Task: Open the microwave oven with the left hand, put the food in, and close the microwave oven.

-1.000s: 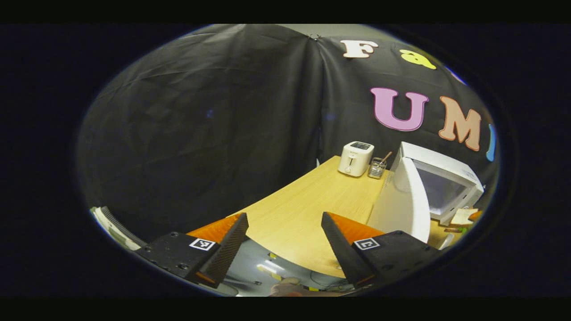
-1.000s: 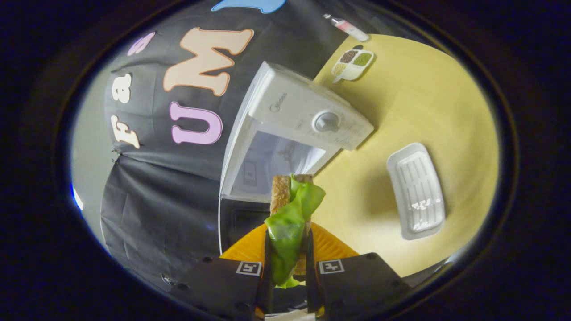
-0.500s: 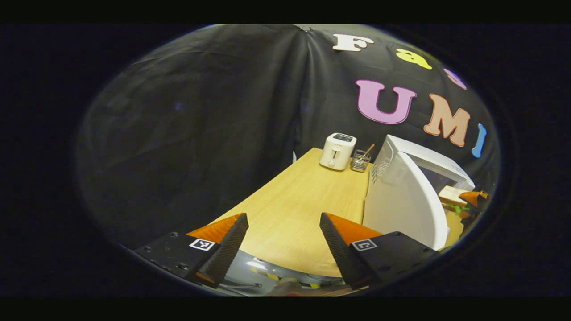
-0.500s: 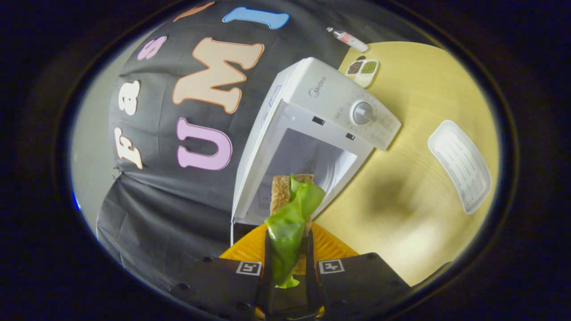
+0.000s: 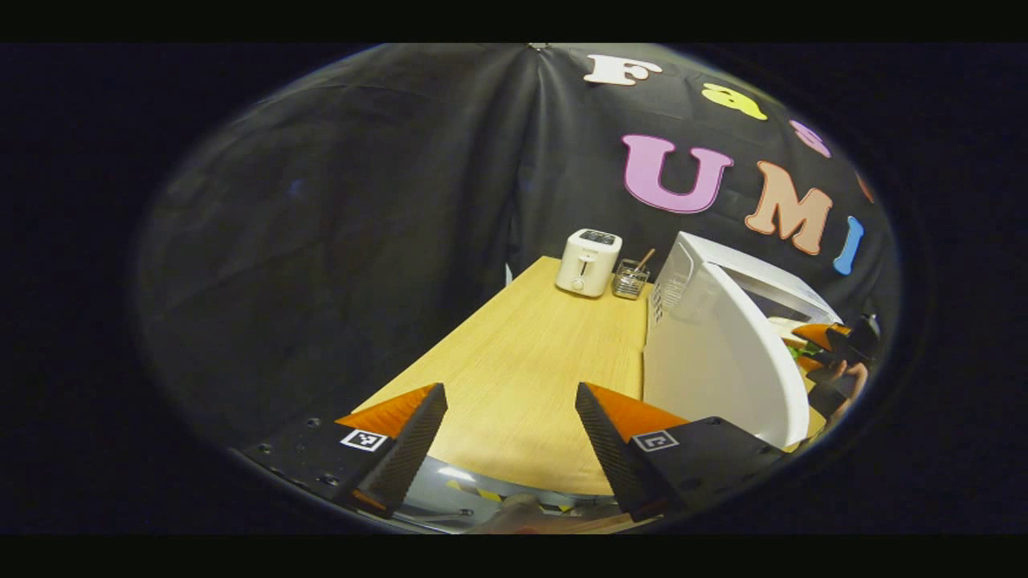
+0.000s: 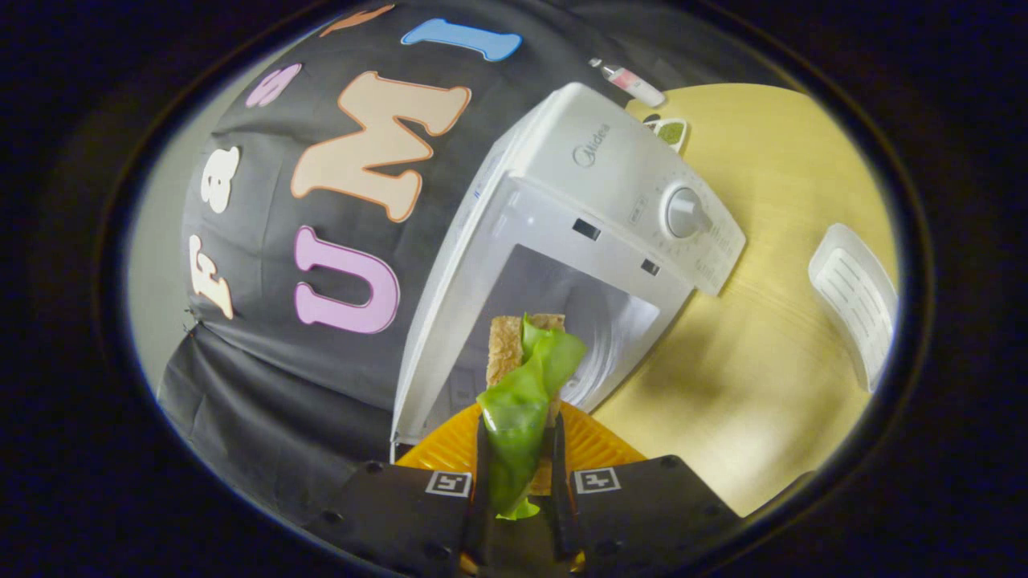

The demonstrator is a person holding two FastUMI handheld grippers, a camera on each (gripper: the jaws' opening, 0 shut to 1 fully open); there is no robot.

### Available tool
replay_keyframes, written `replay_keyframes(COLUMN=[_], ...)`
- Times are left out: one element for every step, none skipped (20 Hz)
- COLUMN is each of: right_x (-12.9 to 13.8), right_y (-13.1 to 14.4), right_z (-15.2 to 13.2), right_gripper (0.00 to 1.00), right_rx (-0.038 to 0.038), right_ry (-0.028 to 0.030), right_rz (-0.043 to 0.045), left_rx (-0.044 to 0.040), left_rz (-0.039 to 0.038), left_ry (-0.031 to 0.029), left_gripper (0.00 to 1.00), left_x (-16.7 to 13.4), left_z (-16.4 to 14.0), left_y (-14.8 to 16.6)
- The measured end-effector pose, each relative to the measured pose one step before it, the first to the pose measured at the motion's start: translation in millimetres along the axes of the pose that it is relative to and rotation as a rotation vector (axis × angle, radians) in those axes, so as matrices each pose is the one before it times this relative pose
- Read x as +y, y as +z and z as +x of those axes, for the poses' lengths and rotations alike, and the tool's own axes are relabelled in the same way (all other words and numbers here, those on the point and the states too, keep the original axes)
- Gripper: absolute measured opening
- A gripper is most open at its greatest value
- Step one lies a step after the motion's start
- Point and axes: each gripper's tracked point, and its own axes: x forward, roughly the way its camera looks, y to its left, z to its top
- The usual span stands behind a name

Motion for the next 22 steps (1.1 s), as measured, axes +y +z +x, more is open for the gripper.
replay_keyframes(right_x=[-0.17,-0.57,-0.33,-1.93,-2.03,-2.53,-3.59,-2.43,-2.83,-1.68,-0.86,-0.32,0.44,-0.17,1.41,0.71,-0.25,0.67,-1.35,-3.27,-1.13,0.27], right_y=[-0.89,-1.39,0.42,-1.31,-1.35,-1.20,-1.30,-2.31,-3.12,-1.85,-1.87,-1.55,0.01,-0.40,0.67,3.61,7.55,3.47,6.15,5.43,4.77,1.49], right_z=[7.88,6.77,7.66,7.93,7.32,7.13,7.40,6.82,6.40,5.58,5.33,4.65,4.92,4.85,3.85,6.77,0.86,5.35,2.96,2.63,2.89,1.14], right_gripper=[0.31,0.31,0.31,0.31,0.31,0.31,0.31,0.31,0.31,0.31,0.31,0.31,0.31,0.31,0.31,0.31,0.24,0.45,0.30,0.29,0.37,0.30], right_rx=[-0.00361,-0.00418,-0.00690,0.00020,0.00332,0.00343,0.00493,0.00759,0.00963,0.00769,0.00156,-0.00197,-0.00368,-0.00174,-0.00379,-0.02197,-0.02724,-0.02503,-0.02330,-0.02213,-0.01852,-0.01654], right_ry=[0.00124,0.00232,0.00500,-0.00117,-0.00217,-0.00592,-0.00938,-0.00494,-0.00557,-0.00249,0.00019,0.00256,0.00380,0.00335,0.00709,0.00134,0.00137,0.00456,-0.00370,-0.00750,-0.00537,-0.00381], right_rz=[-0.00888,-0.01200,-0.01590,-0.00897,-0.00425,-0.00471,-0.00197,-0.00011,0.00384,0.00242,-0.00331,-0.00466,-0.00116,0.00113,0.00866,-0.00185,-0.01554,-0.01326,-0.01716,-0.01080,-0.00152,0.00069], left_rx=[0.00455,0.01584,0.01733,0.01409,0.01650,0.00661,0.00516,0.00793,0.00796,0.00762,0.00784,0.00456,0.00581,-0.00453,-0.00500,-0.00608,-0.00478,-0.00438,-0.00610,-0.00757,-0.00278,0.00313], left_rz=[-0.00347,-0.00532,-0.00562,-0.00952,-0.01118,-0.01246,-0.00659,-0.00071,0.00376,0.00823,0.01137,0.01195,0.00954,0.00636,0.00800,0.00956,0.00926,0.00952,0.00921,0.00647,0.00262,-0.00277], left_ry=[-0.00400,-0.00160,0.00373,0.00683,0.01200,0.01249,0.00991,0.00871,0.00534,0.00254,0.00127,-0.00068,-0.00632,-0.01270,-0.00701,-0.00934,-0.00970,-0.00894,-0.00307,-0.00118,0.00278,-0.00027], left_gripper=[0.95,0.94,0.95,0.95,0.95,0.95,0.95,0.95,0.95,0.95,0.95,0.95,0.91,0.95,0.95,0.95,0.95,0.95,0.95,0.95,0.95,0.95], left_x=[-0.58,0.54,2.60,3.03,4.39,3.54,2.16,2.11,0.37,-0.69,-0.96,-1.48,-2.49,-4.91,-3.48,-3.78,-3.70,-4.34,-2.78,-1.66,-1.08,-0.84], left_z=[0.38,0.10,-0.47,-0.44,-1.45,-1.46,-1.62,-0.80,-1.41,-1.86,-2.06,-1.60,-1.28,-2.04,-2.34,-2.13,-3.09,-3.04,-2.83,-2.06,-1.84,-0.03], left_y=[-1.49,-4.19,-6.70,-4.53,-3.73,-1.56,-1.06,-2.97,-2.23,-2.46,-1.94,-1.31,-2.66,0.78,0.87,1.15,-0.35,-0.47,0.33,0.52,-0.09,-2.36])
